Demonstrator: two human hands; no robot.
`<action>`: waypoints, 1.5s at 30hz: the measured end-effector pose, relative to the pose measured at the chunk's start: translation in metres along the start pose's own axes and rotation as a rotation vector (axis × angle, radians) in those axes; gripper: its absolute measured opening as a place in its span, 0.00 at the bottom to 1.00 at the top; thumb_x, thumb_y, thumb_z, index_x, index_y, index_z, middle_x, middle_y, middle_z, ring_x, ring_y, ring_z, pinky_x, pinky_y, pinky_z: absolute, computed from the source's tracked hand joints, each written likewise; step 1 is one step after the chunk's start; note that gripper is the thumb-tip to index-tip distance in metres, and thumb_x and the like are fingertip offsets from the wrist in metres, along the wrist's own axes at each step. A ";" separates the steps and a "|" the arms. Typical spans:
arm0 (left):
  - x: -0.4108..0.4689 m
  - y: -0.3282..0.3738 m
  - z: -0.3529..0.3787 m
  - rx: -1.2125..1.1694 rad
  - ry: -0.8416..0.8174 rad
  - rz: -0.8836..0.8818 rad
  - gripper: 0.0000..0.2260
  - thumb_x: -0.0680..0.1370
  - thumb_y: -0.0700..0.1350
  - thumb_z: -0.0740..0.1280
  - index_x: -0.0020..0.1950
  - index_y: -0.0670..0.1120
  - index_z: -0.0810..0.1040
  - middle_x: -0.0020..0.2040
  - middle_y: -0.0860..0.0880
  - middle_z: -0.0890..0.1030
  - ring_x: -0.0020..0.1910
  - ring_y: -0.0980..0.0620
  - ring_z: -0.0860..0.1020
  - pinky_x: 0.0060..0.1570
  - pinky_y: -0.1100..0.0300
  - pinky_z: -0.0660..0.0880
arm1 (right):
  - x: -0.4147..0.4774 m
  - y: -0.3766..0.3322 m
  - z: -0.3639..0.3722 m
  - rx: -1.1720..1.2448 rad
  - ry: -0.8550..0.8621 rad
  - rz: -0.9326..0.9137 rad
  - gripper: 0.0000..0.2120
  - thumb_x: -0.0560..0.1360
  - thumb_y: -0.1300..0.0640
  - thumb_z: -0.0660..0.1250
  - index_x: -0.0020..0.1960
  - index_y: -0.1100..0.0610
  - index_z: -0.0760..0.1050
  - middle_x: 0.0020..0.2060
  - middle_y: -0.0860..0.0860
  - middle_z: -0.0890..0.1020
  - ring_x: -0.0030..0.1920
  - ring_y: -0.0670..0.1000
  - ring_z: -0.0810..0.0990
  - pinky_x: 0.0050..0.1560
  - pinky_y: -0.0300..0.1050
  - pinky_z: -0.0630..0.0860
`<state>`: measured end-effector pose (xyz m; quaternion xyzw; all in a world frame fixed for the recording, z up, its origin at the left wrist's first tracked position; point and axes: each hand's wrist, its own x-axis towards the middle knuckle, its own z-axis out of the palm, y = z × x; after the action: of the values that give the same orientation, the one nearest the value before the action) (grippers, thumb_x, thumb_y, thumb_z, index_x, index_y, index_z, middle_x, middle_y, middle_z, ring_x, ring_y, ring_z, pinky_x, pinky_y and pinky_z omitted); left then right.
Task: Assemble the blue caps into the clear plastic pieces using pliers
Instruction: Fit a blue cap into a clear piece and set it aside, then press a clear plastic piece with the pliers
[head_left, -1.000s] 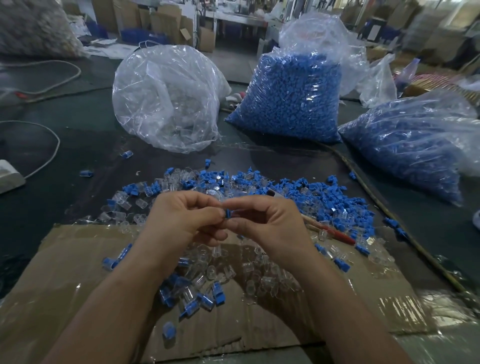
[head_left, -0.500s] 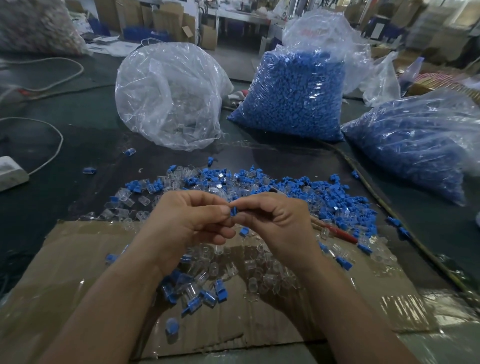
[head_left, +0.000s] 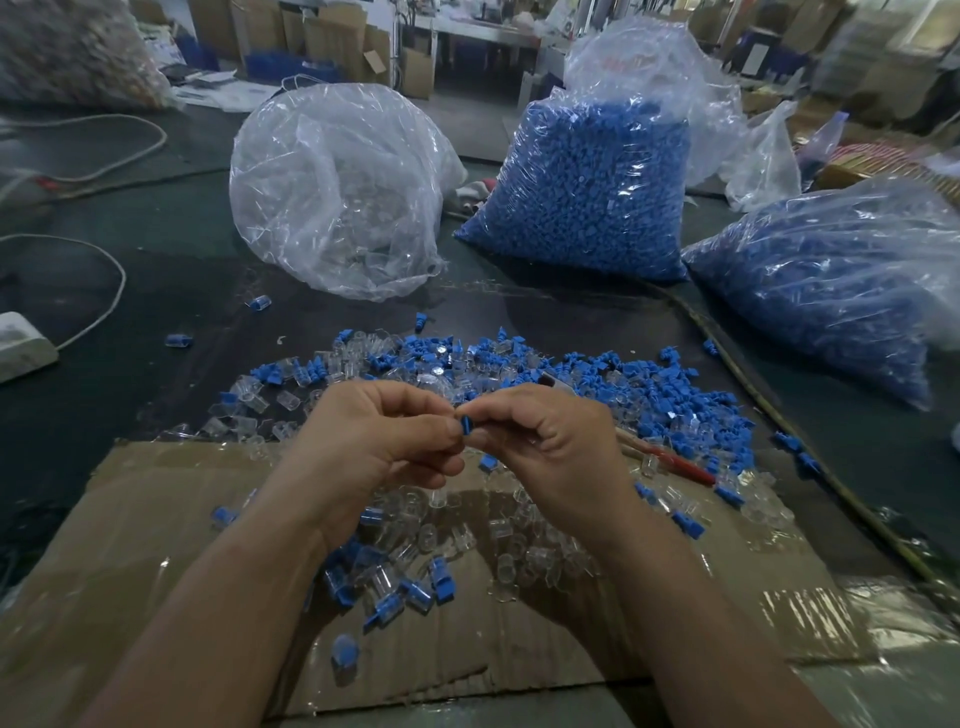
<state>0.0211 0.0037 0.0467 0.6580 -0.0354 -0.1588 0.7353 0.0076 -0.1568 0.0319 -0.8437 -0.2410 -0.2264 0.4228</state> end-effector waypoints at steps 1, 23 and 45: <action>0.000 0.000 0.000 0.005 0.010 -0.001 0.05 0.58 0.39 0.71 0.32 0.41 0.81 0.30 0.42 0.82 0.26 0.50 0.80 0.25 0.64 0.75 | 0.000 0.000 0.000 -0.018 -0.001 -0.014 0.08 0.68 0.63 0.70 0.47 0.61 0.81 0.39 0.45 0.80 0.43 0.39 0.77 0.44 0.28 0.74; 0.006 -0.004 -0.001 -0.094 0.082 -0.041 0.08 0.58 0.38 0.71 0.36 0.38 0.79 0.29 0.43 0.80 0.26 0.51 0.79 0.24 0.64 0.75 | -0.004 0.039 -0.068 -0.645 -0.368 0.868 0.42 0.60 0.32 0.69 0.67 0.51 0.65 0.63 0.49 0.70 0.61 0.50 0.69 0.59 0.48 0.68; 0.008 -0.011 0.004 -0.149 0.082 -0.021 0.03 0.68 0.32 0.67 0.40 0.36 0.76 0.29 0.44 0.81 0.27 0.52 0.80 0.26 0.65 0.76 | 0.000 0.032 -0.066 -0.593 -0.211 0.689 0.09 0.64 0.55 0.70 0.41 0.57 0.75 0.41 0.47 0.67 0.37 0.46 0.69 0.32 0.39 0.67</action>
<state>0.0258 -0.0033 0.0355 0.6077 0.0138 -0.1417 0.7813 0.0146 -0.2276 0.0479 -0.9774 0.0868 -0.0447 0.1873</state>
